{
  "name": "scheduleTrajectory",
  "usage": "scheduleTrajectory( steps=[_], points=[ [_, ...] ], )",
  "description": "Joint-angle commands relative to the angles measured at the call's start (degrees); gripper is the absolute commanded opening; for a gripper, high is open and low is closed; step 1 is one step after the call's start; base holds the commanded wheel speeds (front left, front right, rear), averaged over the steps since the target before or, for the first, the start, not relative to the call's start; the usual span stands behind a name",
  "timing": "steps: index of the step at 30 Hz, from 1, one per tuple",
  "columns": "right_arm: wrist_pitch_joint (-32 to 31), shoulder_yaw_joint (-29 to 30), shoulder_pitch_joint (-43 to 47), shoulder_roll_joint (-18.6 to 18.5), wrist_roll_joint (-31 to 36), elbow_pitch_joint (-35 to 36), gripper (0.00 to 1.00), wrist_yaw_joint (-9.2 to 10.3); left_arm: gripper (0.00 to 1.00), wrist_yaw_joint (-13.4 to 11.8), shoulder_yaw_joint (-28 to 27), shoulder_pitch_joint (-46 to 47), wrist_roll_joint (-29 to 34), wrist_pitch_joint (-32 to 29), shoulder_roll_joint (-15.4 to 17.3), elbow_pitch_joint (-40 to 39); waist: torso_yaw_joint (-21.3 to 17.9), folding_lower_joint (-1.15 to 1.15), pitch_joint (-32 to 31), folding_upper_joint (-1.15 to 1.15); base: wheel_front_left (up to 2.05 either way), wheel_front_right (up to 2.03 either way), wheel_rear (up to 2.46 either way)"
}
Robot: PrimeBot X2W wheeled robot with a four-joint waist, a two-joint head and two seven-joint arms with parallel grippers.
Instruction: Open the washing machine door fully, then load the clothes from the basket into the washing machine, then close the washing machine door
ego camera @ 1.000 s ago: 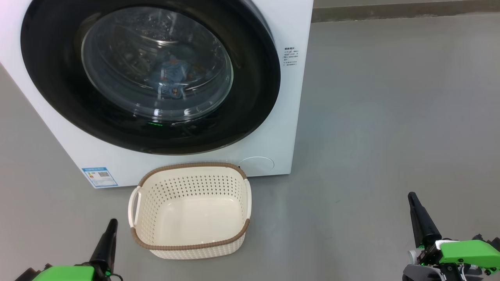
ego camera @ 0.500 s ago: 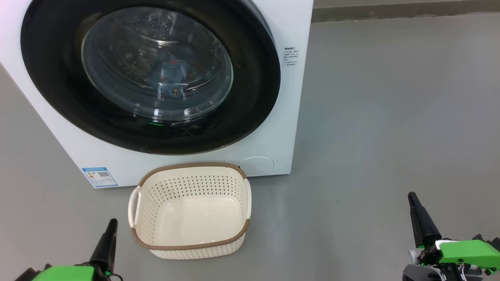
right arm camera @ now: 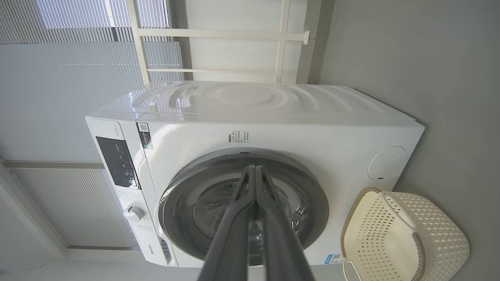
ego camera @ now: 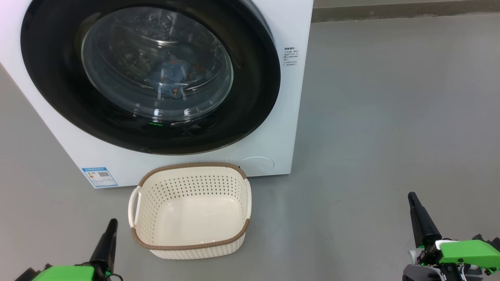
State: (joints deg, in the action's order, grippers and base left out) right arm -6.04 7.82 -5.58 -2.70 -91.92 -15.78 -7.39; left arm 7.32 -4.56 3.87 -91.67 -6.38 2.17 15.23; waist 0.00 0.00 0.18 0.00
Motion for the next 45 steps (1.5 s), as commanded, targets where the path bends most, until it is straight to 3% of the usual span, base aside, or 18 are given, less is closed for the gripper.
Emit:
scheduleTrajectory(
  steps=[1, 45],
  points=[
    [-0.45, -1.3, -0.6, -0.18, -0.25, 1.76, 0.0, -0.1, 0.0, 0.17, -1.99, 2.32, -0.47, -0.14, 0.71, -1.2, 0.0, 0.0, 0.0, 0.0, 0.0, 0.0, 0.0],
    [-0.45, -1.3, -0.6, -0.18, -0.25, 1.76, 0.0, -0.1, 0.0, 0.17, -1.97, 2.32, -0.49, -0.12, 0.71, -1.2, 0.0, 0.0, 0.0, 0.0, 0.0, 0.0, 0.0]
  ],
)
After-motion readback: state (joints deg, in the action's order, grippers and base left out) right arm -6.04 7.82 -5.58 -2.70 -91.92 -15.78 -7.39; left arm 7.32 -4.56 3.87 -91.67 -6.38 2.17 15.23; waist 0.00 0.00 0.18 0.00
